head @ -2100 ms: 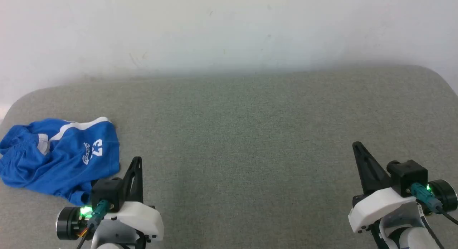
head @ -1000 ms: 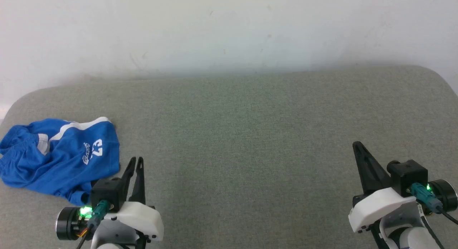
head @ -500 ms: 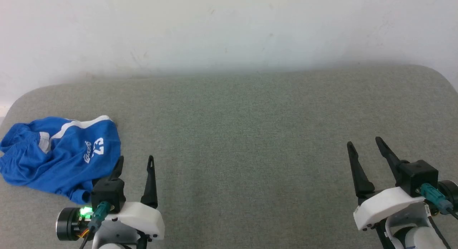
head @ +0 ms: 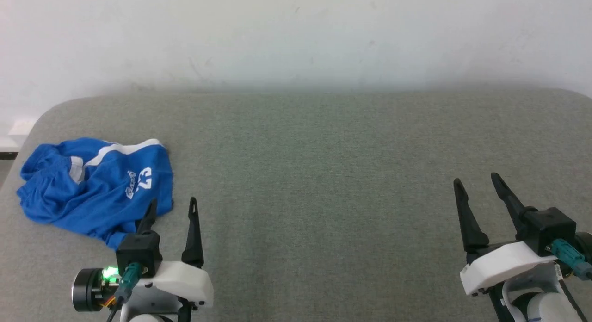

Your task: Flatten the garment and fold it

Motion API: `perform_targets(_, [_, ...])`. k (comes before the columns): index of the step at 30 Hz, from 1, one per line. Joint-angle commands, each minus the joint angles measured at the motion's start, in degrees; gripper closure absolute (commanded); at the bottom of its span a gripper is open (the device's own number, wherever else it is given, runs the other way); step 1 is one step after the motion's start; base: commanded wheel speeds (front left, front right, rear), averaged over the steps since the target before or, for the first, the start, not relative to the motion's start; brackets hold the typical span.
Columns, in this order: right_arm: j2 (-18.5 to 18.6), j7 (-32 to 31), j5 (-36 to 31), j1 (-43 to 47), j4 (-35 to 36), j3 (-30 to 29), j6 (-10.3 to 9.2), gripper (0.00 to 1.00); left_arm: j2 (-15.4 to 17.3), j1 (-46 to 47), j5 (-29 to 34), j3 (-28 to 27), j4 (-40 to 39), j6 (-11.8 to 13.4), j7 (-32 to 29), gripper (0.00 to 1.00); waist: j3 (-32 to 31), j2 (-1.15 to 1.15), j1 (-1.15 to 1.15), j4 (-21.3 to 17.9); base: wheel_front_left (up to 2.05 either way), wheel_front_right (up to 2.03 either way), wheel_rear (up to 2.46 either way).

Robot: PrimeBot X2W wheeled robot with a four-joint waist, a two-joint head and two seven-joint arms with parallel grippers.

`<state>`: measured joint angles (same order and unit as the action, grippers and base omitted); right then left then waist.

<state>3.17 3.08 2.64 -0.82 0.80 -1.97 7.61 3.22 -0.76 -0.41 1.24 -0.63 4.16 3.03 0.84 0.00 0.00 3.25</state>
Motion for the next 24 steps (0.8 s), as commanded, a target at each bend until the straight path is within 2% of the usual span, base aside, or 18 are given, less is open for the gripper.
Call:
perform_targets(1, [-0.07, 0.53, 0.58, 0.7, 0.18, -0.42, -0.03, 0.0, 0.06, 0.66, -0.21, 0.07, -0.28, 0.57, 0.56, 0.0, 0.18, 0.0, 0.0, 0.85, 0.0, 0.0, 0.0])
perform_targets(13, [-0.1, 1.96, 1.13, 1.06, 0.34, -1.36, -0.04, 0.0, -0.05, 0.75, -0.65, -0.07, -1.41, 1.84, 2.0, 0.0, 0.73, 0.0, 0.0, 5.74, 0.0, 0.0, 0.0])
perform_targets(24, [-0.12, 3.28, 1.42, 1.11, 0.97, -2.54, -0.05, 0.0, -0.14, 0.88, -0.55, -0.29, -2.93, 4.03, 3.32, 0.0, 1.76, 0.0, 0.0, 10.84, 0.0, 0.0, 0.0])
